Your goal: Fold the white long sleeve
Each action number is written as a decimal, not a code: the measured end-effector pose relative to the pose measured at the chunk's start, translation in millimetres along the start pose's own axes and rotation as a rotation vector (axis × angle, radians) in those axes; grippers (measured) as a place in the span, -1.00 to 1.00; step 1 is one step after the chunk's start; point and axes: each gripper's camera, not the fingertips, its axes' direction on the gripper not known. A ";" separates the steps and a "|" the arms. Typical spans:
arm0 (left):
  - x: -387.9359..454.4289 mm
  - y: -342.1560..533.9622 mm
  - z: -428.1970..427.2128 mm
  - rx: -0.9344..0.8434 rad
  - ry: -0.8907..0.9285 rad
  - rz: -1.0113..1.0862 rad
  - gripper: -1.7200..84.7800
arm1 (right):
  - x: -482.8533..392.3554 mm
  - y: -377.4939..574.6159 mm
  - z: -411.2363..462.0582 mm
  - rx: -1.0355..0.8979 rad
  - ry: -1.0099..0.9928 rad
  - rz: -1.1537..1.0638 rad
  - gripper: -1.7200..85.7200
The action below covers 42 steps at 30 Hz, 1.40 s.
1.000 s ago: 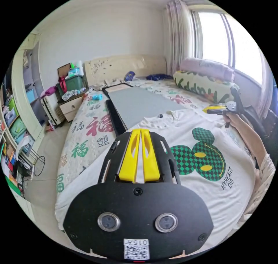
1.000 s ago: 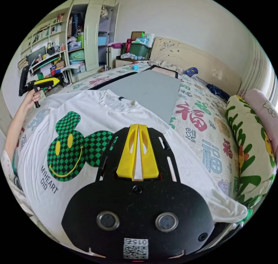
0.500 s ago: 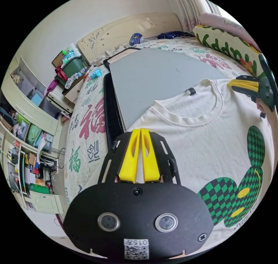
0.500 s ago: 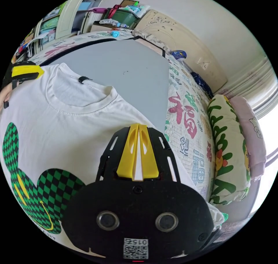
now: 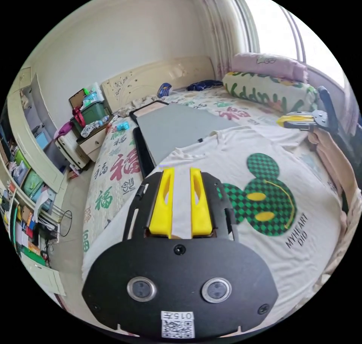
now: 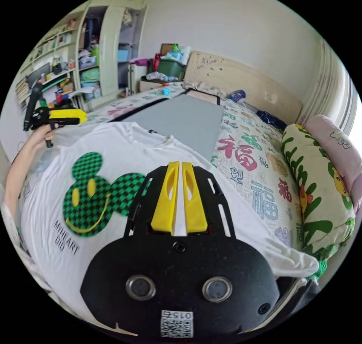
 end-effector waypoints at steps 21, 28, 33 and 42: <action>22.6 603.1 -512.6 0.346 0.008 -0.549 -0.65 | 109.9 527.0 -337.0 0.124 -0.449 0.022 -0.72; -12.2 630.3 -516.7 0.334 0.120 -0.586 -0.81 | 129.3 549.2 -342.6 0.061 -0.388 -0.003 -0.68; -47.4 653.1 -561.2 0.410 0.189 -0.617 -0.96 | 140.4 552.6 -326.4 -0.039 -0.434 -0.032 -0.67; -82.4 683.0 -651.0 0.446 0.044 -0.640 -0.95 | 155.6 555.2 -300.7 -0.097 -0.346 -0.026 -0.79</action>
